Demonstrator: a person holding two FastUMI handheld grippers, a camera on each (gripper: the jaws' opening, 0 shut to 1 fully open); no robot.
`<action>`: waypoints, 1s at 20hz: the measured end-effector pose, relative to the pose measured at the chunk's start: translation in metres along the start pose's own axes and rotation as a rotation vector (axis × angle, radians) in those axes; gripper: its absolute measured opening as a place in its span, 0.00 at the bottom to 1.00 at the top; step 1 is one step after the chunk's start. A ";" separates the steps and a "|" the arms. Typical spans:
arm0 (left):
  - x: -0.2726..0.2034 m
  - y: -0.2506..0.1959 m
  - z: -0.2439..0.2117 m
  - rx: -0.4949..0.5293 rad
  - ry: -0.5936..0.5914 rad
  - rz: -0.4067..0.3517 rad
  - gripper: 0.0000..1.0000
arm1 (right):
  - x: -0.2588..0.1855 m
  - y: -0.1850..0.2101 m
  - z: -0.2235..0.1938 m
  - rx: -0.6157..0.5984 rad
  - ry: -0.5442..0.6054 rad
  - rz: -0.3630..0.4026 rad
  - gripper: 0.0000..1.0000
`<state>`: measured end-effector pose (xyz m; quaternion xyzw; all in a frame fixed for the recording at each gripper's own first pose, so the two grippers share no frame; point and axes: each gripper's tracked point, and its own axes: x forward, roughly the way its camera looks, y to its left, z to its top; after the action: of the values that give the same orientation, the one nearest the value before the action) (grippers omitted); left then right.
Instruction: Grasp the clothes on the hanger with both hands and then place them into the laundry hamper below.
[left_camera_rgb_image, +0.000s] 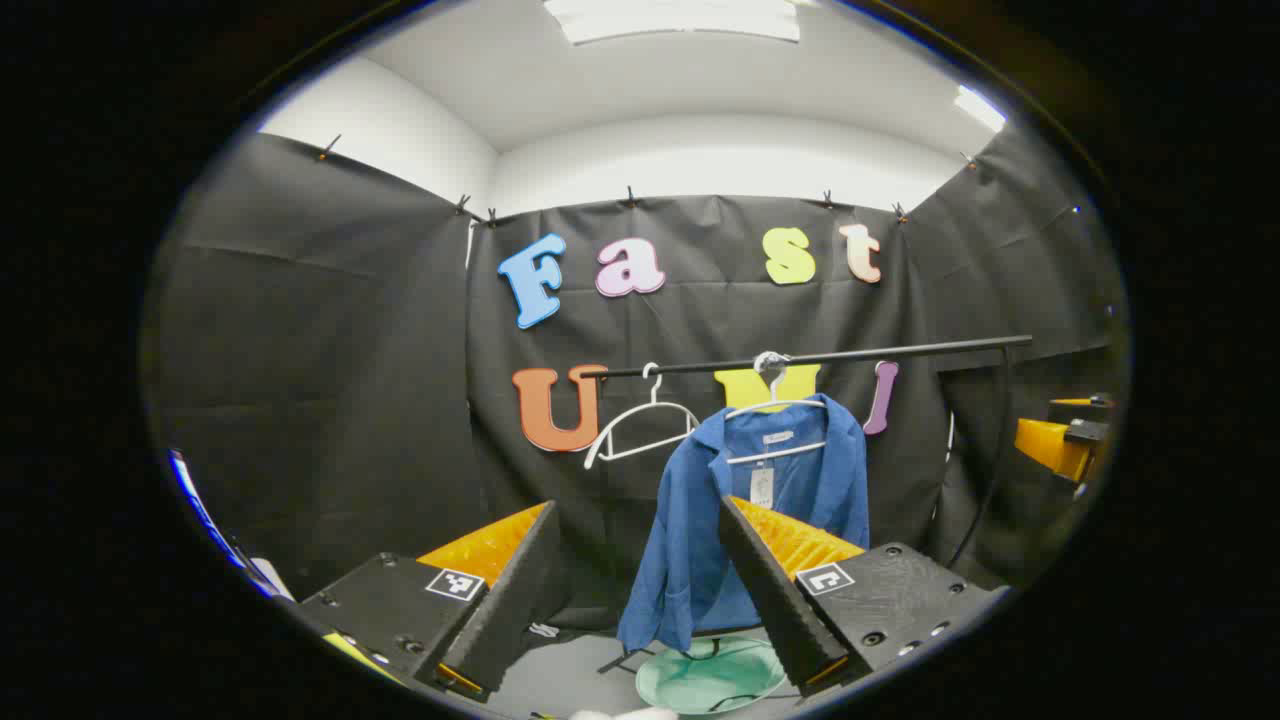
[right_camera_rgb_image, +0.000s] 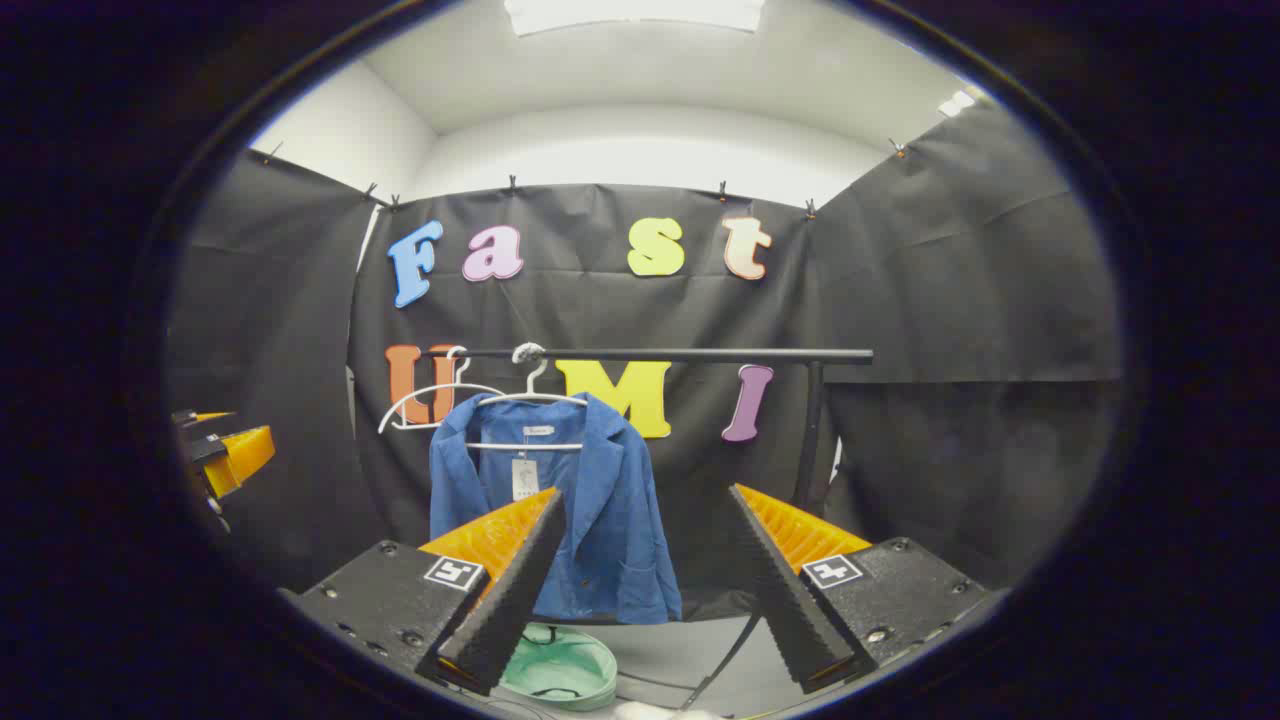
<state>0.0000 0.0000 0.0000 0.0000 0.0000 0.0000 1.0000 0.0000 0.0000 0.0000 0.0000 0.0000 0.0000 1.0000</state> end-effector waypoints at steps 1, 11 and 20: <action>0.000 -0.001 0.001 0.004 -0.002 -0.002 0.98 | 0.000 -0.001 -0.001 -0.001 0.004 -0.002 1.00; 0.007 -0.006 -0.002 0.011 -0.008 -0.017 0.98 | 0.000 0.005 -0.009 -0.022 0.017 -0.009 1.00; 0.023 -0.015 -0.019 0.002 0.011 -0.056 0.98 | 0.019 0.021 -0.022 -0.049 0.050 0.012 1.00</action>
<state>0.0228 -0.0152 -0.0186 0.0012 0.0056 -0.0281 0.9996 0.0193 0.0214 -0.0216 -0.0244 0.0251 0.0060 0.9994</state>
